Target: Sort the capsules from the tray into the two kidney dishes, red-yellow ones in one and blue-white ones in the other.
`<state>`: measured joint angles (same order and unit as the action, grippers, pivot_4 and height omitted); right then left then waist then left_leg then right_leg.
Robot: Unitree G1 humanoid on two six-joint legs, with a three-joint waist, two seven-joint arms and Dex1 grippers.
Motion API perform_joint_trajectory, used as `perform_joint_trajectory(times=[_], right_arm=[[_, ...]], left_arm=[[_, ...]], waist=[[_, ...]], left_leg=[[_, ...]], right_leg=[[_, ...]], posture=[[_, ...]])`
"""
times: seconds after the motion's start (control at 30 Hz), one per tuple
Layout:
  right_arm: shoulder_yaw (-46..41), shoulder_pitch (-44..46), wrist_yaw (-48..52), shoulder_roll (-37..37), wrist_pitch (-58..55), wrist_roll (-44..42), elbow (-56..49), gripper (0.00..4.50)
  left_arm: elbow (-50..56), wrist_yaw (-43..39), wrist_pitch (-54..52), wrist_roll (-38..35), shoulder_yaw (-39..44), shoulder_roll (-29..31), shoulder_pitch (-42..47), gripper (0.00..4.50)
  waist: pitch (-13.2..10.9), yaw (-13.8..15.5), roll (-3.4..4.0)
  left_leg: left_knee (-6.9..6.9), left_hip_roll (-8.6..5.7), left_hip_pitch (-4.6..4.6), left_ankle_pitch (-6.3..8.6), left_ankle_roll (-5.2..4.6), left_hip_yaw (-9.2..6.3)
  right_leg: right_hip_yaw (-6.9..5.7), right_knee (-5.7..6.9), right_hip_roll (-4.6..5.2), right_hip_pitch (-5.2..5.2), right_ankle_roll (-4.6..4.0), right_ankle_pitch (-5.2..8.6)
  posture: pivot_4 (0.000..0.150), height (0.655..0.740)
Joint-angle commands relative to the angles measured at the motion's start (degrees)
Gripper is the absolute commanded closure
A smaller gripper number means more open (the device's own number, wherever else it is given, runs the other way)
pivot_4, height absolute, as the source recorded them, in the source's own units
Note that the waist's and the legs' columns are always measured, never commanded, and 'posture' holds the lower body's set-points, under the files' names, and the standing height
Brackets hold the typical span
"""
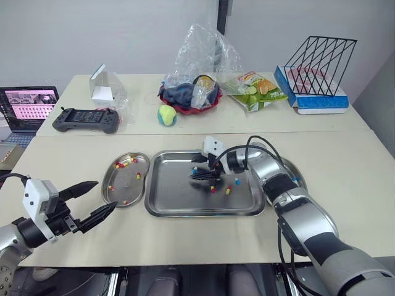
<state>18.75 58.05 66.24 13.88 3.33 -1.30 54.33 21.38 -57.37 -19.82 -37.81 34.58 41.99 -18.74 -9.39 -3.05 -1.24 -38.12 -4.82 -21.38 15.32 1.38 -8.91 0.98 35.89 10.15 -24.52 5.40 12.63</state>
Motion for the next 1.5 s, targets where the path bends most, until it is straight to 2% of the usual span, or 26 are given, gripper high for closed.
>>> perform_joint_trajectory(times=[0.03, 0.6, 1.5], right_arm=[[-1.82, 1.41, -0.25, -0.7, 1.44, 0.32, 0.33, 1.47], [-2.66, 1.15, 0.96, -1.82, -0.59, 2.06, 1.91, 1.47], [-1.55, -2.04, 7.6, -0.71, -5.93, 3.49, -7.55, 1.47]], left_arm=[[-0.16, -0.31, 1.13, 0.41, 0.46, 0.64, 0.27, 0.0], [-2.36, -0.53, 2.77, 2.04, -0.29, -0.18, 0.09, 0.0], [-5.54, -0.87, 4.4, 2.97, -2.05, 0.04, 1.58, 0.0]], waist=[[0.0, -0.29, 0.0], [0.0, -0.94, 0.01], [0.0, -0.92, 0.01]], left_leg=[[0.01, 0.0, 0.0, 0.0, 0.0, 0.0], [0.05, 0.01, 0.01, 0.01, -0.01, -0.01], [0.05, 0.01, 0.02, 0.02, -0.04, -0.01]], right_leg=[[0.0, 0.0, 0.0, 0.0, 0.0, 0.0], [0.01, 0.01, -0.01, -0.01, -0.01, 0.01], [0.0, 0.04, -0.01, -0.02, -0.01, 0.01]], posture=[[0.15, 0.74], [0.15, 0.74], [0.15, 0.74]])
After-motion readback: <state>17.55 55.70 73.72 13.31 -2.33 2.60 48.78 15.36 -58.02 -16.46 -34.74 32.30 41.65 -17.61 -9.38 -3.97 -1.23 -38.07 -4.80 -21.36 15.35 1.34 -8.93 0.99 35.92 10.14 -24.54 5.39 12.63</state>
